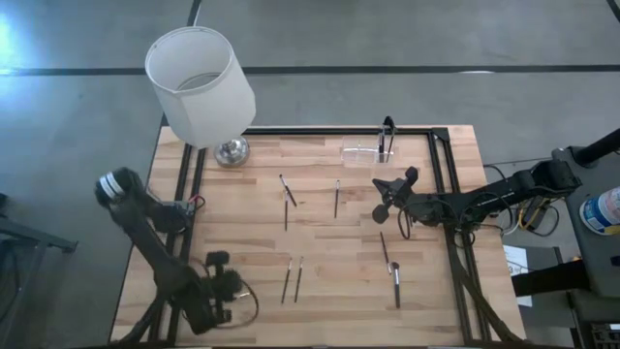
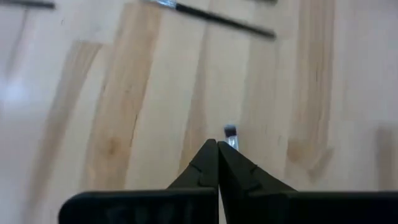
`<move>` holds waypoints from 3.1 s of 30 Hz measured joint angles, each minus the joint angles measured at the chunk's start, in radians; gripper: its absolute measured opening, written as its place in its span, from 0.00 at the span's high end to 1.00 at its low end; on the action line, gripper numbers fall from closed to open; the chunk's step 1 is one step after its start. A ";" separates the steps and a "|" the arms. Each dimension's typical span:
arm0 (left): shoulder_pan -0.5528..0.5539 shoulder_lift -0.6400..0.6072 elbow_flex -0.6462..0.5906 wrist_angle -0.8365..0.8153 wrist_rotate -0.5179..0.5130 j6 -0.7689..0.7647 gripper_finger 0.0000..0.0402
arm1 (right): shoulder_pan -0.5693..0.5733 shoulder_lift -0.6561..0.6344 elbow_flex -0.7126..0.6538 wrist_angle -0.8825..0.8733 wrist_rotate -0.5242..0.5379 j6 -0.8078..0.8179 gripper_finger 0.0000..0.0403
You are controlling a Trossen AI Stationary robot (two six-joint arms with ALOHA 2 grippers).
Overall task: Put items in baskets/containers
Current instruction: Put the foundation brush into the transparent organizer
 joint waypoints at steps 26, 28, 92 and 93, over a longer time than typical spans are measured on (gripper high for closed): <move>0.025 0.299 0.145 -0.102 0.076 -0.120 0.69 | 0.000 0.000 0.000 0.001 0.000 0.009 0.97; 0.027 0.297 0.147 -0.093 0.081 -0.112 0.69 | 0.000 0.000 0.000 0.001 0.000 0.010 0.97; 0.072 -0.052 -0.111 0.018 -0.050 0.126 0.93 | 0.000 0.000 -0.010 0.016 -0.003 0.010 0.97; 0.073 -0.029 -0.080 -0.045 -0.038 0.112 0.90 | 0.000 0.000 -0.010 0.017 -0.009 0.010 0.97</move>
